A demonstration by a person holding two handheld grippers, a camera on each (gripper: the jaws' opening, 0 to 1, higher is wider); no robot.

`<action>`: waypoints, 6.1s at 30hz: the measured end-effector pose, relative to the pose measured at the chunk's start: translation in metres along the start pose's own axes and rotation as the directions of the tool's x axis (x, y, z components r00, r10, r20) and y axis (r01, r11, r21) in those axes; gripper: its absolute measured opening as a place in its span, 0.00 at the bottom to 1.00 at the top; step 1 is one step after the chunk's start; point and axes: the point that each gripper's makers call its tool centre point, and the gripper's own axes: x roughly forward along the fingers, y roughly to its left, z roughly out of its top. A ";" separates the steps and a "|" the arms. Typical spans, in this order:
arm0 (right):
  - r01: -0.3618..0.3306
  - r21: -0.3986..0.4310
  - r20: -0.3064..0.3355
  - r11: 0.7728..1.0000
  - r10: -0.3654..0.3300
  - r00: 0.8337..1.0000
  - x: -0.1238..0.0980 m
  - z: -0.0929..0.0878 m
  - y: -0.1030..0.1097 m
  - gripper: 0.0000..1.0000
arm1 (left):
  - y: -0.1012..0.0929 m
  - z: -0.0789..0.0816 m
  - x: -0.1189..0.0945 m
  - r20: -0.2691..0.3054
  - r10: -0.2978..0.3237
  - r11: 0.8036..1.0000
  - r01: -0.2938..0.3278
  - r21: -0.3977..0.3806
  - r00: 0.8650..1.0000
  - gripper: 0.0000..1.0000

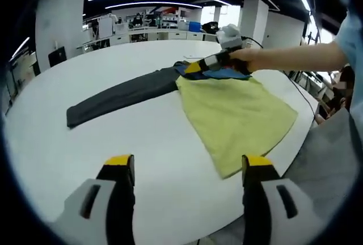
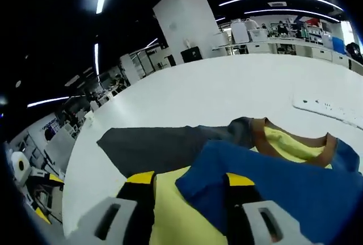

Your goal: Fold the garment on the visible template until the final outline fits inside the template.

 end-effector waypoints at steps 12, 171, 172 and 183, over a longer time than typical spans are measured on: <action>0.035 -0.149 -0.037 0.988 -0.041 0.998 -0.024 -0.004 -0.009 1.00 | 0.001 0.006 0.002 0.015 -0.011 1.000 0.011 -0.008 1.000 0.75; 0.295 0.018 0.054 0.955 -0.295 0.954 -0.265 -0.104 -0.065 0.71 | 0.013 0.262 0.182 0.403 -0.158 0.894 0.304 -0.330 0.902 0.00; 0.296 0.018 0.055 0.955 -0.297 0.953 -0.265 -0.104 -0.065 0.71 | 0.008 0.263 0.185 0.400 -0.166 0.894 0.309 -0.326 0.901 0.00; 0.319 0.023 0.041 0.947 -0.320 0.946 -0.274 -0.114 -0.069 0.71 | -0.082 0.288 0.208 0.445 -0.346 0.816 0.498 -0.292 0.826 0.00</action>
